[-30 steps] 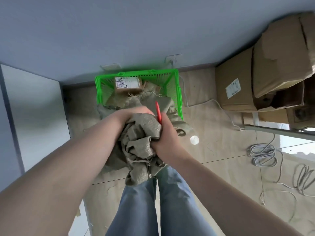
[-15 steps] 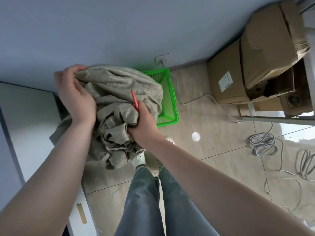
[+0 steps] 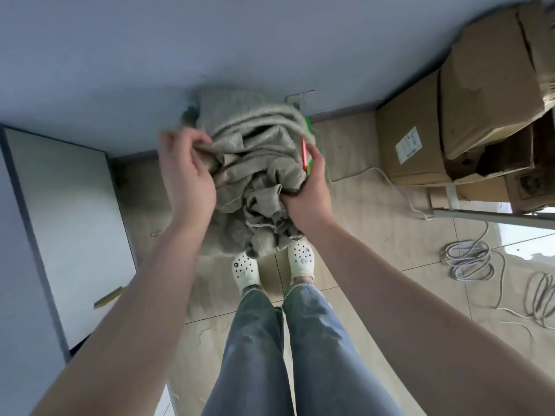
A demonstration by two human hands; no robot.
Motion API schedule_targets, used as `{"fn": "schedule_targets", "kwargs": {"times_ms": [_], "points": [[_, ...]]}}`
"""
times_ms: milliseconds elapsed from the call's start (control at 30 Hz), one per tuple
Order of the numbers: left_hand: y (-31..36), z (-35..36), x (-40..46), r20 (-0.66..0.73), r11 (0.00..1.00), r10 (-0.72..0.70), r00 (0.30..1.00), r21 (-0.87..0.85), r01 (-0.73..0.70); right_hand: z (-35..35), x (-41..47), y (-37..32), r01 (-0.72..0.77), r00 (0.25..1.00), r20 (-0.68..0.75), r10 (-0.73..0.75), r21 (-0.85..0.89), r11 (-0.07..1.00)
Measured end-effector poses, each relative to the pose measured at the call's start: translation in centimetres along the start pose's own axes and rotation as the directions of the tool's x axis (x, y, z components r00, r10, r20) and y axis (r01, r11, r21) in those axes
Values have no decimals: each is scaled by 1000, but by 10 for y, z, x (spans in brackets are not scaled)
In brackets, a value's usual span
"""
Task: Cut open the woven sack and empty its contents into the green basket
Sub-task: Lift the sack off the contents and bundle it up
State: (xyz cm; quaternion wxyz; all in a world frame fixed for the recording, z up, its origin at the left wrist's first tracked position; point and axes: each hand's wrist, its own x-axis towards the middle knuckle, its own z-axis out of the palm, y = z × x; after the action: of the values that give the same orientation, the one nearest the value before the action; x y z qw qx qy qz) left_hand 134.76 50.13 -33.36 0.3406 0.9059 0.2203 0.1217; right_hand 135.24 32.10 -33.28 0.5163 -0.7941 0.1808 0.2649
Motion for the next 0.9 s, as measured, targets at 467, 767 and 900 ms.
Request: {"fn": "schedule_targets", "kwargs": {"times_ms": [467, 767, 900], "points": [[-16, -1, -3, 74, 994, 100, 992, 44, -103, 10, 15, 8, 58, 985, 170, -40, -102, 993], [-4, -45, 5, 642, 809, -203, 739, -316, 496, 8, 18, -21, 140, 948, 299, -109, -85, 986], [-4, -70, 52, -33, 932, -199, 979, -315, 179, -3, 14, -24, 172, 927, 345, -150, -35, 984]]}}
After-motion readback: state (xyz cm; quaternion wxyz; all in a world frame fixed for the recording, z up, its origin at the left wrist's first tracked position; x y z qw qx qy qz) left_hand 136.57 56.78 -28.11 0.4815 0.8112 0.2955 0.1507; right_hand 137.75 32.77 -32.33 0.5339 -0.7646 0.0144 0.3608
